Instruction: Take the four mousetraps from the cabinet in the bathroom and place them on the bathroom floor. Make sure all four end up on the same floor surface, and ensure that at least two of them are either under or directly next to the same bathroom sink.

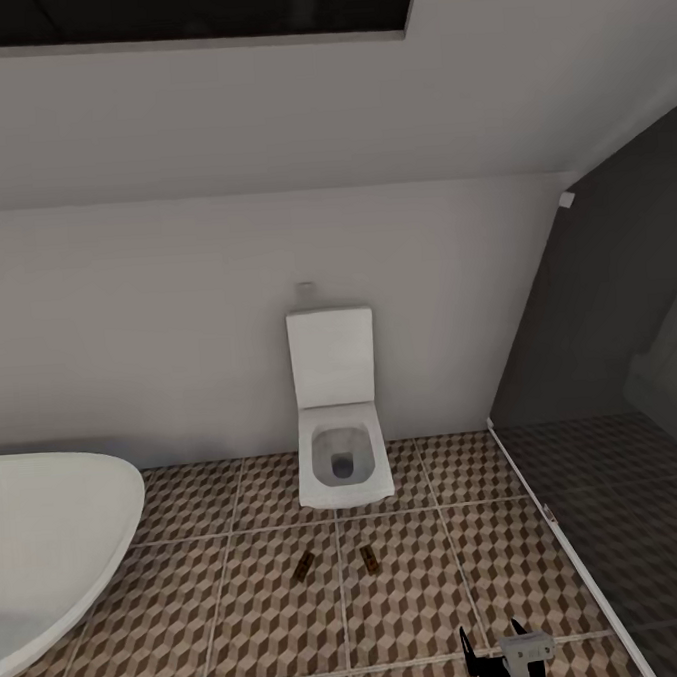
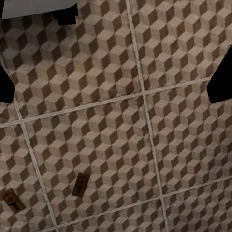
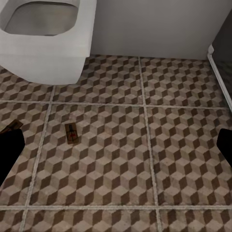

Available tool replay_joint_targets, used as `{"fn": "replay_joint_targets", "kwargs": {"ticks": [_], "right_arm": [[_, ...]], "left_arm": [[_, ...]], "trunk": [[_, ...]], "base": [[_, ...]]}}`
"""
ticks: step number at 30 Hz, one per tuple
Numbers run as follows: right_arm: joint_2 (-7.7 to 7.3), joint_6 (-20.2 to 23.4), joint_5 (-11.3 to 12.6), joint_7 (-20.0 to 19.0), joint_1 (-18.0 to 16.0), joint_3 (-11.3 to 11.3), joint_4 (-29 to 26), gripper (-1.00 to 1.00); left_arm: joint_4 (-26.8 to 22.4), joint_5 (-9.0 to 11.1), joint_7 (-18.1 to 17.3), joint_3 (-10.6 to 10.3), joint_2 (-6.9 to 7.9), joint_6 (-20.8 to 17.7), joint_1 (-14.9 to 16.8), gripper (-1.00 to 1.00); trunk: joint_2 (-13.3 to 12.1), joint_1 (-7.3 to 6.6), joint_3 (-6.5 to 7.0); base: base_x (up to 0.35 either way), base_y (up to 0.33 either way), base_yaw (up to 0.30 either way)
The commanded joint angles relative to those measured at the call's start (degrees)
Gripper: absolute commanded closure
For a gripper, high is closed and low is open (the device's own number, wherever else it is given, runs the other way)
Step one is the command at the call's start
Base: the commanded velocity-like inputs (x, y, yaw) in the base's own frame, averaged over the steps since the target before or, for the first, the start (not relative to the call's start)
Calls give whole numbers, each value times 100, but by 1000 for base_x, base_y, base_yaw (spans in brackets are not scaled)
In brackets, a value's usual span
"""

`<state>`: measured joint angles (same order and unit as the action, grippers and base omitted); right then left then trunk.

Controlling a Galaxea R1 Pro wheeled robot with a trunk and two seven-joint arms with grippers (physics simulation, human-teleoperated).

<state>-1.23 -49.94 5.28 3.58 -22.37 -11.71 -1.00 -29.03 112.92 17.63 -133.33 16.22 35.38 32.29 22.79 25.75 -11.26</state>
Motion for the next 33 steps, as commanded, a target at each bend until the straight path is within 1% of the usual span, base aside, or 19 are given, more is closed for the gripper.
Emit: {"fn": "replay_joint_targets", "kwargs": {"ticks": [1,3,6,8,9,10,13,16,17,21,24,27,28,30,32,33], "right_arm": [[0,-16,52,11,-5,-54,3,-100],[3,-16,54,11,-5,-55,3,-100],[6,-16,53,11,-5,-57,3,-100],[10,-16,53,11,-5,-58,3,-100],[12,-16,52,11,-5,-57,3,-100],[14,-16,52,11,-5,-56,3,-100],[15,-16,52,11,-5,-56,3,-100],[16,-16,52,11,-5,-56,3,-100],[17,-14,52,11,-5,-56,3,-100],[17,-9,52,14,-5,-56,3,-100],[17,-8,52,13,-5,-57,3,-100],[18,-7,52,16,-5,-55,3,-100],[18,-7,52,17,-5,-55,3,-100],[18,-7,52,18,-5,-57,3,-100],[18,-7,52,19,-5,-58,3,-100],[18,-7,52,19,-5,-59,3,-100]], "left_arm": [[75,5,56,-39,-2,28,14,-100],[198,10,69,-9,-6,24,14,-100],[516,20,113,168,-15,-101,12,-100],[723,23,128,334,-23,-285,9,-100],[840,24,131,439,-28,-408,9,-100],[1104,25,134,689,-51,-709,7,-100],[1594,27,123,1110,-163,-1234,6,-100],[2202,27,103,1472,-332,-1741,6,-100],[2608,29,89,1626,-462,-2022,8,-100],[3097,34,82,1814,-682,-2449,41,-100],[3216,40,91,1859,-722,-2574,103,-100],[3291,48,82,1887,-668,-2716,329,-100],[3309,52,46,1894,-581,-2778,447,-100],[3318,64,-94,1899,-435,-2830,536,-100],[3324,93,-403,1902,-251,-2868,595,-100],[3327,140,-887,1905,-55,-2894,632,-100]], "trunk": [[12,4,-12],[12,4,-12],[12,4,-12],[12,4,-12],[12,4,-12],[12,4,-12],[12,4,-12],[12,4,-12],[12,4,-12],[12,4,-12],[12,4,-12],[12,4,-12],[12,4,-12],[12,4,-12],[12,4,-12],[12,4,-12]], "base": [[0,0,0],[0,0,0],[0,0,0],[0,0,0],[0,0,0],[0,0,0],[0,0,0],[0,0,0],[0,0,0],[0,0,0],[0,0,0],[0,0,0],[0,0,0],[0,0,0],[0,0,0],[0,0,0]]}}
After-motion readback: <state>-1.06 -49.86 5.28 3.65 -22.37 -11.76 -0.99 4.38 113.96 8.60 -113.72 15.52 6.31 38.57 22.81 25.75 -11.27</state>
